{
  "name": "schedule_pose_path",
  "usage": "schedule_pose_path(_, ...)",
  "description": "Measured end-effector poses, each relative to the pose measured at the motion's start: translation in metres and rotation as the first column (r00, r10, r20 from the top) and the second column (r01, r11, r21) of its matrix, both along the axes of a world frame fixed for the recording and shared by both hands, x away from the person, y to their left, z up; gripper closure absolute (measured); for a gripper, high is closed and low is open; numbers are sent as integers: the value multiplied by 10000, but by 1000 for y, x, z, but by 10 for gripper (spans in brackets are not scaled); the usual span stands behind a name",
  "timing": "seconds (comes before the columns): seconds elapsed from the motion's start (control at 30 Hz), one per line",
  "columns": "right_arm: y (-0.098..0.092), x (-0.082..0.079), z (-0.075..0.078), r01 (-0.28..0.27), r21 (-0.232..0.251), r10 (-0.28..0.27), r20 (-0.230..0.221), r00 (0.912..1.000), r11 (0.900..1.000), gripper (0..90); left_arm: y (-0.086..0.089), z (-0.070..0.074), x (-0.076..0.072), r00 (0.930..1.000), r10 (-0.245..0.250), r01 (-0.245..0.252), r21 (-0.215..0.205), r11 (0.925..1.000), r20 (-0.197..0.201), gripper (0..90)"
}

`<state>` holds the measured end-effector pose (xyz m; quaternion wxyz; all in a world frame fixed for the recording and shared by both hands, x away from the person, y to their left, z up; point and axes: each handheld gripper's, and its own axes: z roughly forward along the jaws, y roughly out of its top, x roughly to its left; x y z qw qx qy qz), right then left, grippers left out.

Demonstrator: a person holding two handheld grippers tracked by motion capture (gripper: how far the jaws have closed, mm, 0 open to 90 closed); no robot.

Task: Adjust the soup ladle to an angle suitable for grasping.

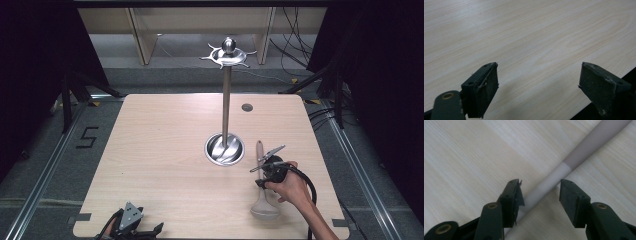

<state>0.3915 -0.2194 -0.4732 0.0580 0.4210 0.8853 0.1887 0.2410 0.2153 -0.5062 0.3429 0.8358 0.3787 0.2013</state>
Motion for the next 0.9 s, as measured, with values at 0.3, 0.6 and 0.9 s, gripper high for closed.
schedule_pose_path(0.3,1,5,-1,181,-175,-183,-132,9997,9997,483,-3,-1,-2,9998,222,-222,-241,9995,-5,149)
schedule_pose_path(0.6,5,11,-6,121,-448,-138,-370,9992,9989,487,-3,-1,-2,9994,309,-313,-271,9991,-138,149)
schedule_pose_path(0.9,3,14,-4,-58,-417,27,-731,9973,9991,509,-3,0,-4,9988,387,-394,-212,9990,-311,149)
